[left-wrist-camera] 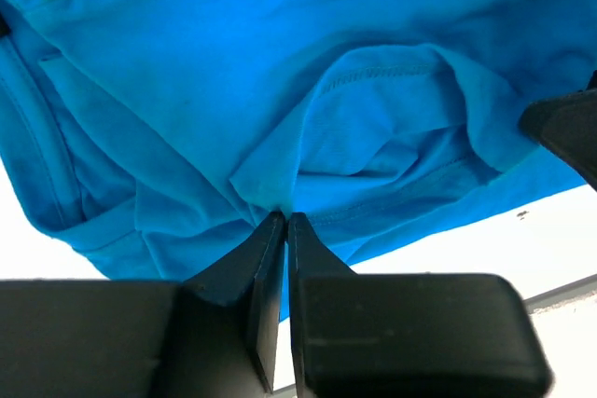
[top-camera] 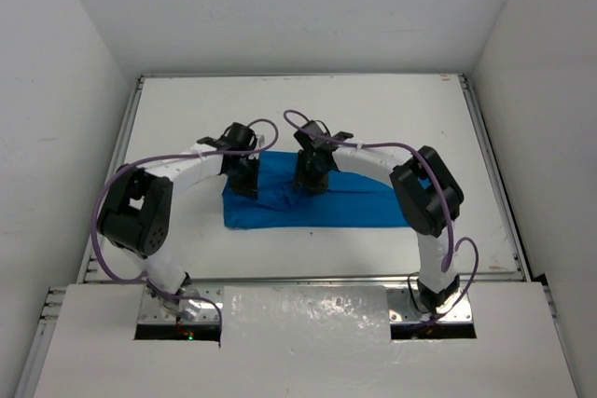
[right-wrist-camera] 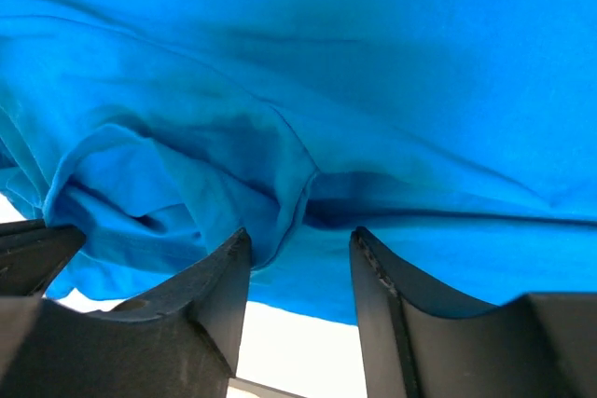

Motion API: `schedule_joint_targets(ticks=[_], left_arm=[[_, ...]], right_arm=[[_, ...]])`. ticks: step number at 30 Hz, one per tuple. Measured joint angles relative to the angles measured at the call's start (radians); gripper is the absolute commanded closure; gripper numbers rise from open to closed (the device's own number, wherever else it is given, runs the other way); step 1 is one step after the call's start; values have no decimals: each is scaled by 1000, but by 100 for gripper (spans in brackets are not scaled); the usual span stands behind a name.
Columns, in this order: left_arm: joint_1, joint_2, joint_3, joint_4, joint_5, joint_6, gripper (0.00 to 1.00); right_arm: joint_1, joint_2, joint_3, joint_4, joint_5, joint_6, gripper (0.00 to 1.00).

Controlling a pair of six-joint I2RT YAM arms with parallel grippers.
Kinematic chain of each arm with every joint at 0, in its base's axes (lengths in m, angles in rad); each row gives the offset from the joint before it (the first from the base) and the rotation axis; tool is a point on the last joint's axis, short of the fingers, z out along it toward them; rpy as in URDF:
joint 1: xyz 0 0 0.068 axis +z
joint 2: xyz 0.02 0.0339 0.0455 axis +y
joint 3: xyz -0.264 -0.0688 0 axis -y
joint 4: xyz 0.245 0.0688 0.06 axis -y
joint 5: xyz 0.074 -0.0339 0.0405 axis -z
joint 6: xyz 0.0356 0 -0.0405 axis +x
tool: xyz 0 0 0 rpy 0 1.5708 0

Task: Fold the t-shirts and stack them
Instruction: Fold the other side of the tshirt into a rectangle

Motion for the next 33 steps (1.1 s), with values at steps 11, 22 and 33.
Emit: schedule_joint_targets(ticks=[11, 22, 33], left_arm=[[0, -47, -62, 13, 11, 8, 100], [0, -169, -139, 6, 17, 6, 84], [0, -309, -130, -90, -53, -25, 59]], right_arm=[[1, 1, -25, -3, 6, 1, 90], [1, 0, -85, 0, 10, 4, 91], [1, -84, -157, 4, 59, -40, 70]])
